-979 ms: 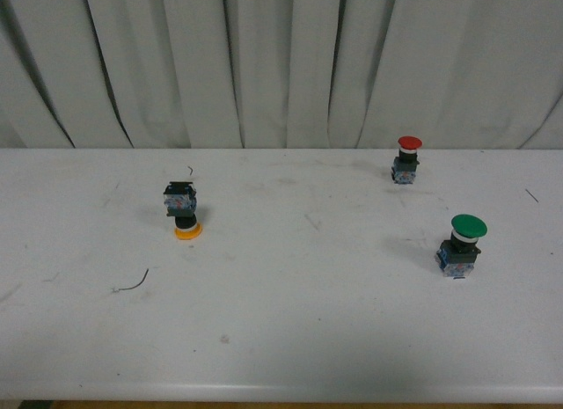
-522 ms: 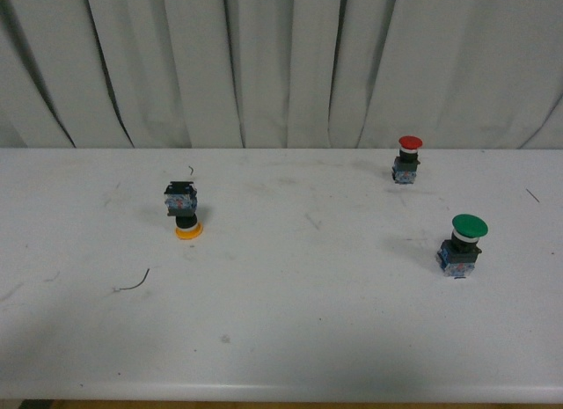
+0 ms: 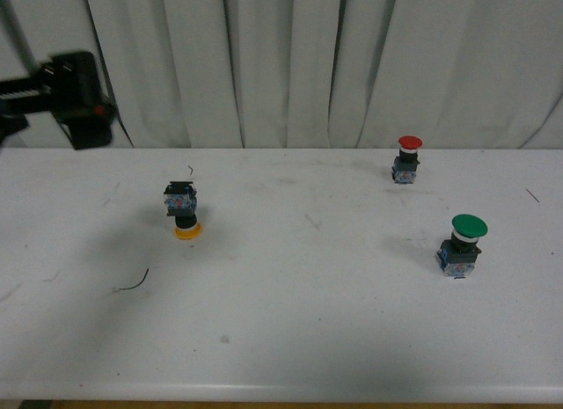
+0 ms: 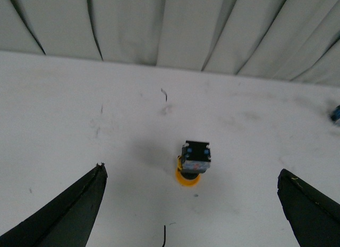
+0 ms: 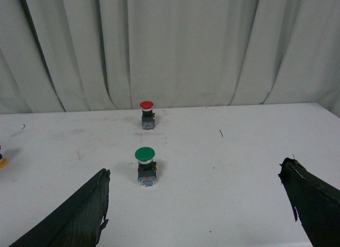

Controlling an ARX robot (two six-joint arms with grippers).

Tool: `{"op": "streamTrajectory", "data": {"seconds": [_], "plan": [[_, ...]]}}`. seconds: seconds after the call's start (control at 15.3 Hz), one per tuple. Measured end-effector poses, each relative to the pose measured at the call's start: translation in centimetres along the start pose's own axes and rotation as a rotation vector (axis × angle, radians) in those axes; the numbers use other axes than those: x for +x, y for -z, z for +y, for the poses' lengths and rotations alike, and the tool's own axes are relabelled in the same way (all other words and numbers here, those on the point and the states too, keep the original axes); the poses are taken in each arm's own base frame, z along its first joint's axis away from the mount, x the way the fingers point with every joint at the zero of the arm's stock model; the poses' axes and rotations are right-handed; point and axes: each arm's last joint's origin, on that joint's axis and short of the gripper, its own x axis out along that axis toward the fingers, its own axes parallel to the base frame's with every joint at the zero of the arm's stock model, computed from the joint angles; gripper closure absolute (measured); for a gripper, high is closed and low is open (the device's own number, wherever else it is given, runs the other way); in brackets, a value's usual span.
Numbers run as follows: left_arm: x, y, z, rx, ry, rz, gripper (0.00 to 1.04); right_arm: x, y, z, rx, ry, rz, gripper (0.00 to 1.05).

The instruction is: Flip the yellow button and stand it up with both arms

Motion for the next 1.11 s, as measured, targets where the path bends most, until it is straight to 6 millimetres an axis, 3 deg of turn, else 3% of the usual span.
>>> {"op": "streamTrajectory", "data": {"seconds": [0.07,0.13,0.33,0.46,0.65,0.91,1.11], "plan": [[3.4,0.4,-0.6,0.032,0.004,0.08,0.07,0.0,0.0,0.0,0.0,0.0,0.0,0.06],[5.4,0.4,-1.1,0.052,0.007,0.116,0.07,0.0,0.0,0.0,0.0,0.0,0.0,0.06],[10.1,-0.9,-2.9,0.127,0.019,0.184,0.07,0.0,0.0,0.0,0.0,0.0,0.0,0.06],[12.7,0.0,-2.8,0.135,0.018,0.294,0.07,0.0,0.0,0.0,0.0,0.0,0.0,0.06],[14.6,0.7,-1.9,0.126,-0.01,0.36,0.07,0.0,0.0,0.0,0.0,0.0,0.0,0.06],[15.6,0.5,-1.3,0.109,0.012,0.401,0.07,0.0,0.0,0.0,0.0,0.0,0.0,0.06],[16.1,1.6,-1.1,0.116,0.048,0.439,0.07,0.0,0.0,0.0,0.0,0.0,0.0,0.06]]}}
